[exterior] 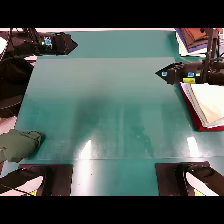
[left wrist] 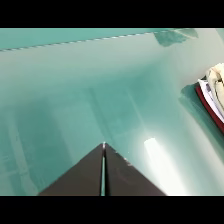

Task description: Fold the shirts.

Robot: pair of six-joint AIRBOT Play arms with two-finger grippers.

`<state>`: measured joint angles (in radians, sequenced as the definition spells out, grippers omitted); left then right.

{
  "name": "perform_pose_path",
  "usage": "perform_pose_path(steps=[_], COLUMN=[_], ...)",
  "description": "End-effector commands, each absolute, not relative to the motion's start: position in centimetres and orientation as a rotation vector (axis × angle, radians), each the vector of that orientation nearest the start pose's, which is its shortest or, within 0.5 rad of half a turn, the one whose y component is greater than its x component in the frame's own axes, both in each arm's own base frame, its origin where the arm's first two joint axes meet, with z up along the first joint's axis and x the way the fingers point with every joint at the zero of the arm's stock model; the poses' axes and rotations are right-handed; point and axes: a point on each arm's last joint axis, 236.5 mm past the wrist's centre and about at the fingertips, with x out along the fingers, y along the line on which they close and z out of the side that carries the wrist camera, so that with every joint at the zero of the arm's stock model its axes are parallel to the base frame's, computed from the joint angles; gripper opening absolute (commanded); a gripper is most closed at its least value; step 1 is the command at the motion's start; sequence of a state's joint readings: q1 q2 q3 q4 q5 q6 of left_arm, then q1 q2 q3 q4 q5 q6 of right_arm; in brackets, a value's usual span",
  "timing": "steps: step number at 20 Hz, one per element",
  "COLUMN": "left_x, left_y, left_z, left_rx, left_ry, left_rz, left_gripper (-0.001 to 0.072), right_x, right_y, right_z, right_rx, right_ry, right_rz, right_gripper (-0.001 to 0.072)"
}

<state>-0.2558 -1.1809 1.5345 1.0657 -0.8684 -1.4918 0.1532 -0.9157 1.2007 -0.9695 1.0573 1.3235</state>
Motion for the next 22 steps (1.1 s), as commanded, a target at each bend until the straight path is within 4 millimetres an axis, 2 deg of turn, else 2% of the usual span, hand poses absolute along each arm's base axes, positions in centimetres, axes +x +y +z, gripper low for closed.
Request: perform_pose_path(steps=[1,12,14,15,16,18,22], left_x=[43.2,43.2,43.9,43.5,42.5,39.6,32.2], left_y=[-20.3,-20.3,-19.8,-19.4,-18.4,-14.7,-3.6], left_z=[27.6,27.6,28.6,28.8,28.6,27.2,22.4], left_rx=[-0.278,-0.280,-0.283,-0.284,-0.254,-0.117,0.081], left_ry=[0.534,0.531,0.483,0.496,0.527,0.626,0.861], left_rz=[-0.560,-0.559,-0.543,-0.540,-0.537,-0.484,-0.177], left_gripper=[0.0023,0.0023,0.0023,0.0023,0.0022,0.0022,0.0023], right_x=[34.4,34.0,33.7,33.6,33.6,33.7,33.9], right_y=[17.1,17.2,17.3,17.3,17.3,17.0,16.6], right_z=[21.2,20.9,20.6,20.6,20.5,20.6,20.6], right_rx=[0.198,0.193,0.190,0.187,0.187,0.191,0.194], right_ry=[0.711,0.733,0.748,0.752,0.752,0.750,0.750], right_rz=[0.616,0.625,0.630,0.632,0.631,0.623,0.614], right_gripper=[0.0020,0.0020,0.0019,0.0020,0.0019,0.0019,0.0020])
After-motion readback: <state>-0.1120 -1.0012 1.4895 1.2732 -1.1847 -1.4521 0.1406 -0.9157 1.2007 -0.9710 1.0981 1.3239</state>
